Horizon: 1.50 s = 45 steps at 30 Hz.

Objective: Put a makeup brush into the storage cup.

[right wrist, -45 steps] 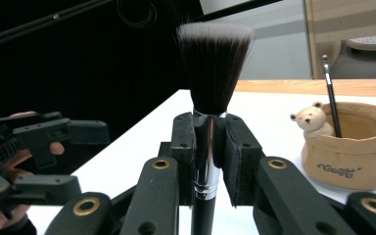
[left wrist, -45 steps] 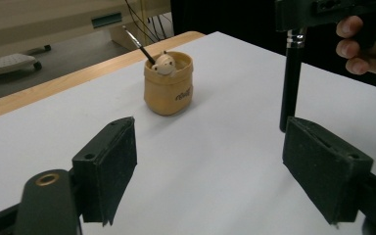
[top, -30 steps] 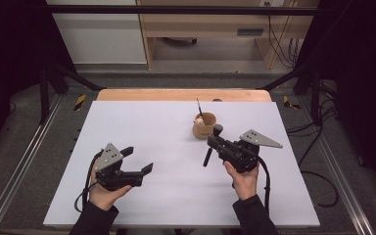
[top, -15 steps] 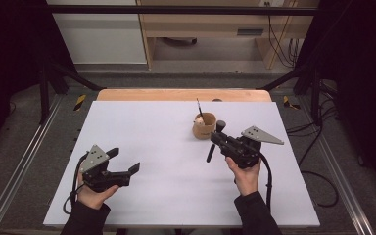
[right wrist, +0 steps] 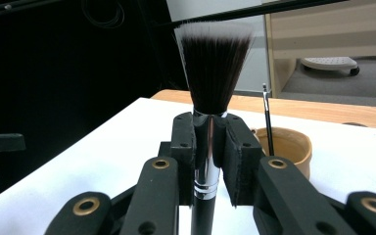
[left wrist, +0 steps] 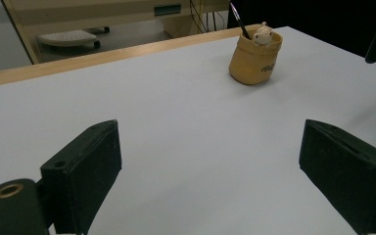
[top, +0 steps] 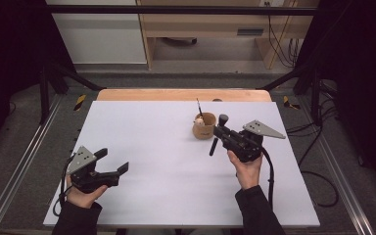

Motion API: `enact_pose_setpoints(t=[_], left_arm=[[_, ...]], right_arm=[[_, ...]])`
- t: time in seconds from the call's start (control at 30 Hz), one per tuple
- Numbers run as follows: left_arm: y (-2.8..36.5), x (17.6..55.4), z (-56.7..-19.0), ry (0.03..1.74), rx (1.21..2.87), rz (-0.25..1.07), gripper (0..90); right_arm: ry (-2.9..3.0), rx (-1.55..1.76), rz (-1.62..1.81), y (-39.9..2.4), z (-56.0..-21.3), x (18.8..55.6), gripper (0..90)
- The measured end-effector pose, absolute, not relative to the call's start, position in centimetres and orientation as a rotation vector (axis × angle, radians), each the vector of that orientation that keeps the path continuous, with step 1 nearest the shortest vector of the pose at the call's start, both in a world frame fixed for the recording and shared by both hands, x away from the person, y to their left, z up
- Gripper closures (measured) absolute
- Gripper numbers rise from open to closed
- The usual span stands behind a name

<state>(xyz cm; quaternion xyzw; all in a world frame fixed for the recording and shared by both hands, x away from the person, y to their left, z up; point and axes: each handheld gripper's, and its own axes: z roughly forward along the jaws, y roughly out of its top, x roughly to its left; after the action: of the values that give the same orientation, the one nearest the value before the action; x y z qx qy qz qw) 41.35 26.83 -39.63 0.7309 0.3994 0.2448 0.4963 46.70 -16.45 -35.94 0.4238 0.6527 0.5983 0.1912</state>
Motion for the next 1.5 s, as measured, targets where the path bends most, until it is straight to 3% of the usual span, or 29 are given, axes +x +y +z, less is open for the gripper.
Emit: enact_pose_setpoints(t=[1.5], left_arm=[[29.3,41.2,-40.1,0.985,1.787,0.627,8.0]], right_arm=[[1.708,1.207,1.523,-15.0,-34.7,53.4,77.2]])
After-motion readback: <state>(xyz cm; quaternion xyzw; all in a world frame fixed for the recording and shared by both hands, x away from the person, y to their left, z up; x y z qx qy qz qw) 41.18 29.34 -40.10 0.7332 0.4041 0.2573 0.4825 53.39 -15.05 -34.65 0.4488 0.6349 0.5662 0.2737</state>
